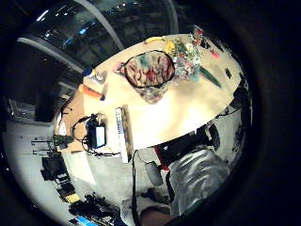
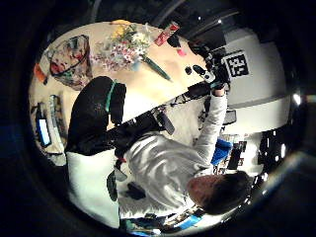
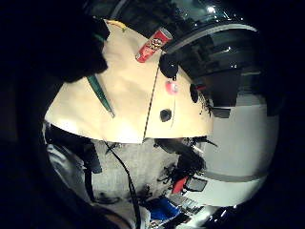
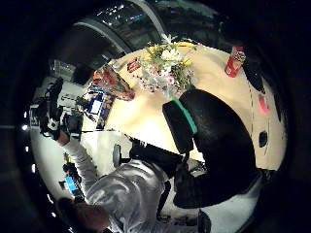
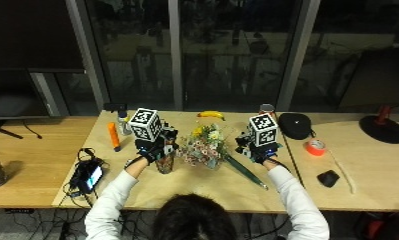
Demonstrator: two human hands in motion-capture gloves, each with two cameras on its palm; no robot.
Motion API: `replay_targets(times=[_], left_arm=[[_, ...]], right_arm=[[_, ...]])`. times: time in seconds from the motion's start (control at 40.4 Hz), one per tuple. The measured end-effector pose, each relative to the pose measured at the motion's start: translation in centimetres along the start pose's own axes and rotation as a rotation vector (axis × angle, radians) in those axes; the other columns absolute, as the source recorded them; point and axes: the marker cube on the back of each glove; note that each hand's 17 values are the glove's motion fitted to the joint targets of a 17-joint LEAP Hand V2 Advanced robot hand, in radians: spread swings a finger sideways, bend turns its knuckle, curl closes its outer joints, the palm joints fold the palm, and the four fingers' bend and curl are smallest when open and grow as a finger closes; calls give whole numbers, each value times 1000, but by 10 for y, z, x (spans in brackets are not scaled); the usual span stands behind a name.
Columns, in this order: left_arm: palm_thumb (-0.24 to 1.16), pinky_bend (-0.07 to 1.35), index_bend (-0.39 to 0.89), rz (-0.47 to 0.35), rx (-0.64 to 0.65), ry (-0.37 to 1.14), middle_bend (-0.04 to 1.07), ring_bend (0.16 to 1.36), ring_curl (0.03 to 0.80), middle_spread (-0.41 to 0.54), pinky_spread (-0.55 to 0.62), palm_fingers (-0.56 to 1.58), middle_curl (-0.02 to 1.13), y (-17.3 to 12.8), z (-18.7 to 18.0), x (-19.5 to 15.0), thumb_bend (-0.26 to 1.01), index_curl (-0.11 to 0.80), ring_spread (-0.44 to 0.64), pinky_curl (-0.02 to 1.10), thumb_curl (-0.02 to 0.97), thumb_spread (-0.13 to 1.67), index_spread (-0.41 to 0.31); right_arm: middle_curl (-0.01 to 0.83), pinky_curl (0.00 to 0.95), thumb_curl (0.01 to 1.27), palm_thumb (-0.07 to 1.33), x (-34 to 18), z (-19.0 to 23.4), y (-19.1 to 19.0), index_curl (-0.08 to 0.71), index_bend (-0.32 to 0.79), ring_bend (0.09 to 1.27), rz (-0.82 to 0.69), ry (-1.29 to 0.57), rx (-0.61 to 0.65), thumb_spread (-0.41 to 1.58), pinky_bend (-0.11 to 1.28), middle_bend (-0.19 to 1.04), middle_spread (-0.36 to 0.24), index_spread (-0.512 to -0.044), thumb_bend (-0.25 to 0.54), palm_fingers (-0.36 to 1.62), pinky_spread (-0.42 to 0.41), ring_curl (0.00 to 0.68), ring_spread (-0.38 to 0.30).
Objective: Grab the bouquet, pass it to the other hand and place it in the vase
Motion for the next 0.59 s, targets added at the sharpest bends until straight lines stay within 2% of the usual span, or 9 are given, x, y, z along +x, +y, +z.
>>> replay_targets(times=[0.025, 0.099, 0.247, 0.519, 0.544, 0.593], left_arm=[[370, 169, 360, 0, 0, -3, 252, 344, 57, 63, 166, 495, 67, 1, -1, 0, 236, 95, 113, 24, 84, 432, -21], [408, 165, 362, -3, 1, -14, 252, 368, 111, 86, 229, 468, 126, 6, -5, 1, 247, 143, 159, 66, 118, 629, -28], [437, 162, 360, -3, 0, -16, 240, 383, 158, 111, 302, 440, 190, 12, -8, 5, 229, 211, 213, 103, 169, 873, -36], [461, 159, 339, 33, -19, 1, 217, 385, 194, 121, 345, 423, 254, 8, 13, 15, 165, 289, 258, 135, 235, 1059, -41], [465, 159, 337, 31, -31, -5, 215, 385, 196, 122, 347, 422, 259, 5, 17, 16, 160, 294, 260, 138, 239, 1068, -41], [470, 159, 330, 24, -60, -19, 212, 385, 201, 123, 349, 419, 268, 1, 23, 17, 148, 305, 263, 142, 248, 1083, -40]], right_arm=[[75, 78, 62, 350, 0, 0, 0, 43, 150, 482, 0, 2, 5, 440, 373, 265, -12, -156, 233, 755, 80, 104, -28], [123, 148, 87, 392, -1, 0, 2, 107, 137, 512, -1, 3, 27, 658, 390, 266, -16, -203, 256, 721, 108, 176, -38], [190, 211, 123, 422, -2, 0, 10, 160, 130, 524, 1, -21, 25, 941, 389, 271, -20, -257, 257, 691, 140, 245, -48], [262, 258, 163, 437, 7, -2, 18, 192, 108, 523, 72, -62, -61, 1167, 375, 257, -20, -286, 213, 677, 161, 289, -52], [268, 262, 166, 431, 9, -2, 19, 191, 103, 521, 83, -65, -81, 1177, 377, 259, -17, -287, 204, 672, 161, 290, -49], [281, 282, 160, 353, 12, -2, 18, 177, 51, 508, 108, -68, -115, 1156, 419, 269, 0, -280, 138, 606, 178, 294, -14]])
